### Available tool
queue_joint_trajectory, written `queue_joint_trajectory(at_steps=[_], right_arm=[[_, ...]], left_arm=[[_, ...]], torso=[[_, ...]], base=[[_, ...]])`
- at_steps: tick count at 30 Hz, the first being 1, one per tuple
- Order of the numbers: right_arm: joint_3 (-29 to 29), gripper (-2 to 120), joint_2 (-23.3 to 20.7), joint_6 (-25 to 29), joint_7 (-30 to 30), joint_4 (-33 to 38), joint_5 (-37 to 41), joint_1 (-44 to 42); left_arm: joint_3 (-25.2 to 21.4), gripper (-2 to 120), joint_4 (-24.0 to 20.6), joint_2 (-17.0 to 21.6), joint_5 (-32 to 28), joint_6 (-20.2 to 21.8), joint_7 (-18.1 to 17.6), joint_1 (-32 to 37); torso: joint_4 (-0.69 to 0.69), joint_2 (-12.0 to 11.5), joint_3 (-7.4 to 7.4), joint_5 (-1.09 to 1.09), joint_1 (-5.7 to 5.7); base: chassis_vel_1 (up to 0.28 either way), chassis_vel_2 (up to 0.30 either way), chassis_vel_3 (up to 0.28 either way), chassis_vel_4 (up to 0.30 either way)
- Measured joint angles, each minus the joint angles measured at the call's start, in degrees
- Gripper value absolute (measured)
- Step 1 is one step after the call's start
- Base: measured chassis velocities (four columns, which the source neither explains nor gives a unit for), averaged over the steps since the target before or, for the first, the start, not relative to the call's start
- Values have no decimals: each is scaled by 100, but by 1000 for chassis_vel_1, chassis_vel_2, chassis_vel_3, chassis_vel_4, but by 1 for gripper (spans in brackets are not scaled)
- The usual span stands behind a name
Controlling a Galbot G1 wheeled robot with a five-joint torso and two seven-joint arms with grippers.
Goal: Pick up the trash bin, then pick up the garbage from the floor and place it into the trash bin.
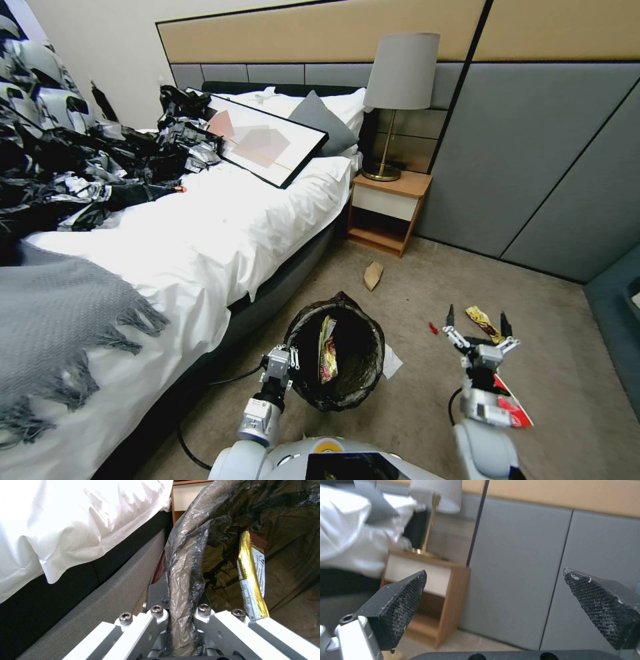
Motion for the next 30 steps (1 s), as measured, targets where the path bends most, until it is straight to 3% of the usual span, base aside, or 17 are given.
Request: queue_joint_trajectory(at_steps=[9,18,23,30], right_arm=[[395,100,-709,-472,-826,-1573,316,801],[463,100,-1313,-576,-1526,-4014,49,1638],[559,100,-1431,-630,-1730,-4590,-176,1746],[924,100,-1621,-616,-1796,-5488,-1081,1846]], left_arm=[[-8,1,-23,1,33,0,9,41],[-50,1,-75,-4,52,-24,8,77],[-76,1,-94,-8,52,-26,6,84],[-54,1,-91,-8,52,-52,-1,79]], torso=[[-1,0,1,-1,0],[0,0,1,1,0],[0,0,1,-1,0],[0,0,0,-1,0]], base=[[0,0,0,0],[0,0,0,0],[0,0,0,0],[0,0,0,0]])
